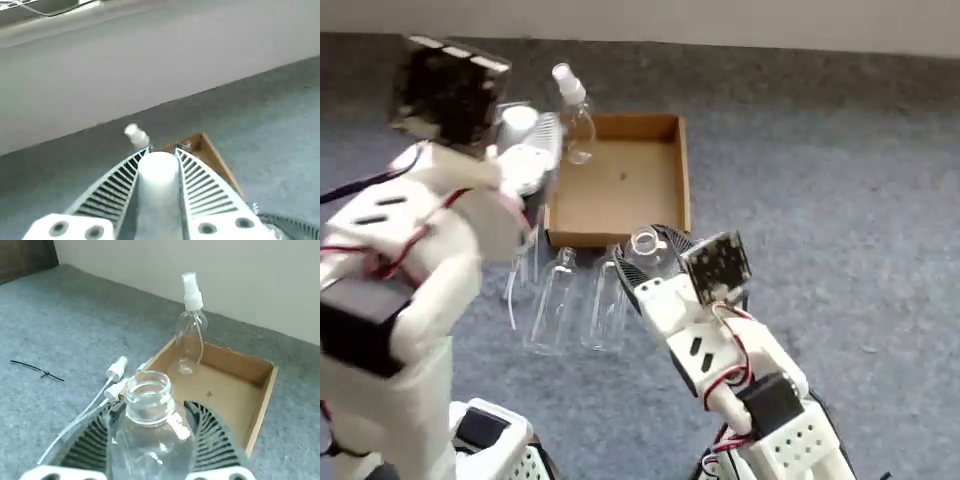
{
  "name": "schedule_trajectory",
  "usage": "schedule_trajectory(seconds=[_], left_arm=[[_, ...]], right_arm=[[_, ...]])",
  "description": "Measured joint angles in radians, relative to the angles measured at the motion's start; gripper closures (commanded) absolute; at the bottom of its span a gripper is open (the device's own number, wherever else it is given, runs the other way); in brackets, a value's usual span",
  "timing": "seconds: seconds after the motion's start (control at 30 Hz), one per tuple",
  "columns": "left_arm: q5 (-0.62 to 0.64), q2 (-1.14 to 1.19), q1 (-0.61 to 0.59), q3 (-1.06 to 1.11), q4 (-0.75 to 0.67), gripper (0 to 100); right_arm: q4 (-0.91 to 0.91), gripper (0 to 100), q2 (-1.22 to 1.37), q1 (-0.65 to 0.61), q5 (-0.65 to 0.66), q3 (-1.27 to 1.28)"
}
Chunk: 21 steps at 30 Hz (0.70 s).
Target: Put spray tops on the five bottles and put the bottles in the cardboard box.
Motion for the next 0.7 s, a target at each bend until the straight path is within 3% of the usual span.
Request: schedule_trajectory(seconds=[0.17,0.33,0.7], left_arm=[[0.057,-0.003,0.163,0.098,-0.232,100],[0.063,-0.002,0.25,0.189,-0.437,100],[0.063,-0.002,0.296,0.324,-0.569,100]], right_arm=[[0.0,99.5,-0.13,-0.002,0.0,0.114],[0.0,99.5,-0.155,-0.002,0.0,0.141],[0.0,99.5,-0.164,-0.002,0.0,0.141]])
